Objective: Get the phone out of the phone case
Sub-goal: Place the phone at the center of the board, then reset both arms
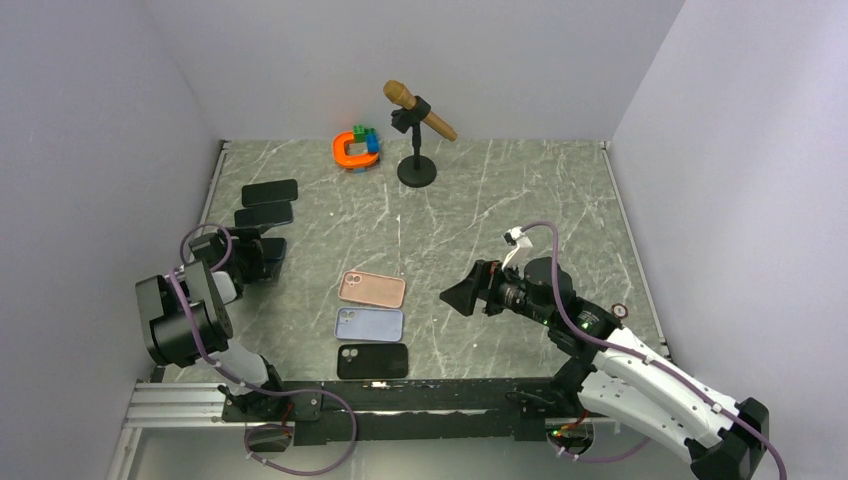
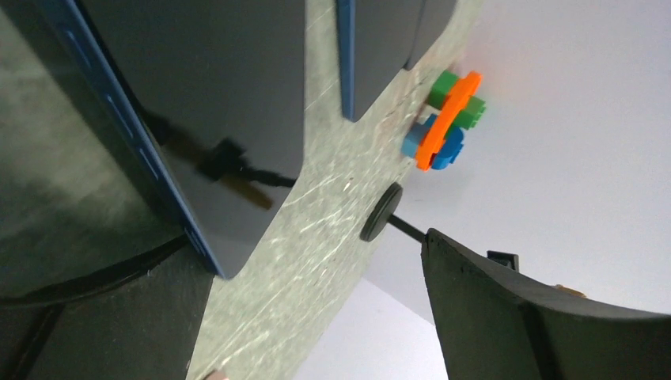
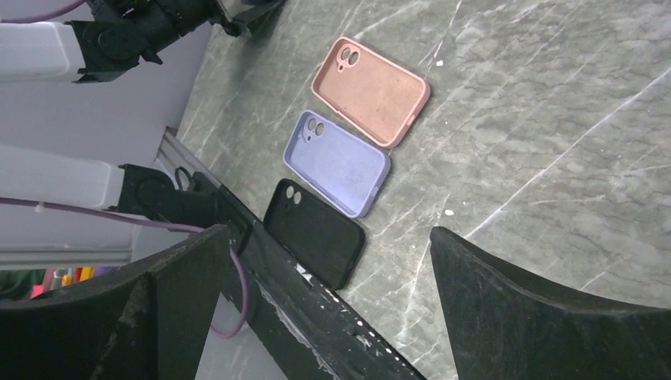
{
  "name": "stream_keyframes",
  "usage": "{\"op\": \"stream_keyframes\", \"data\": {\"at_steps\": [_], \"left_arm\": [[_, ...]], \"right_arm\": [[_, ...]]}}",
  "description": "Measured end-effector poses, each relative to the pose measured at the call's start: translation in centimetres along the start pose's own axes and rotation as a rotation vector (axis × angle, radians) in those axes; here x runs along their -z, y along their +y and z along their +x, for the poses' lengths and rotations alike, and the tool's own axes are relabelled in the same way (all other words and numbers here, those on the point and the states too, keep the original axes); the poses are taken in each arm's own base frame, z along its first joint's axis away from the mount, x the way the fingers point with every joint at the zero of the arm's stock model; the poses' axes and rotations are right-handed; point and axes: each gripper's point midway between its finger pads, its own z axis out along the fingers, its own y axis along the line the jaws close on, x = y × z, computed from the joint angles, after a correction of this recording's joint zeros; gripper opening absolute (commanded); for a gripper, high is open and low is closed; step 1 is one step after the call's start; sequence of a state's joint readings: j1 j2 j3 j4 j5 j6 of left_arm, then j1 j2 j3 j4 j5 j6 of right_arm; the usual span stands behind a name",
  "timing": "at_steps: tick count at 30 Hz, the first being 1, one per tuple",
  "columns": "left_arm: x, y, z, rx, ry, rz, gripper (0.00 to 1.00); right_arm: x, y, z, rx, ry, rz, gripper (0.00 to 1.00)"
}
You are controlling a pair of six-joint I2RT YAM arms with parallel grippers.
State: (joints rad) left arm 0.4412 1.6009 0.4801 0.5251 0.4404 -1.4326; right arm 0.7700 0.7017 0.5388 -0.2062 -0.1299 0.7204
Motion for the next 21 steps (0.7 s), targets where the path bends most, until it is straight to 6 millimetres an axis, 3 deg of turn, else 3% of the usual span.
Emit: {"op": "stream_keyframes", "data": {"at_steps": [15, 19, 21], "left_arm": [[0.9, 1.5, 3.4, 0.008, 0.142, -0.143, 0.99], [2.4, 0.8, 7.3, -0.170, 0.211, -0.134, 0.99], [3.6, 0.1, 10.2, -0.321, 0.266, -0.101, 0.99]], "right_arm": [[1.2, 0.9, -1.3, -0.065, -0.077, -0.028, 1.00], [1.7, 0.3, -2.0, -0.087, -0.126, 0.008, 1.00], [2.3, -0.4, -2.6, -0.105, -0.171, 0.050, 1.00]]}}
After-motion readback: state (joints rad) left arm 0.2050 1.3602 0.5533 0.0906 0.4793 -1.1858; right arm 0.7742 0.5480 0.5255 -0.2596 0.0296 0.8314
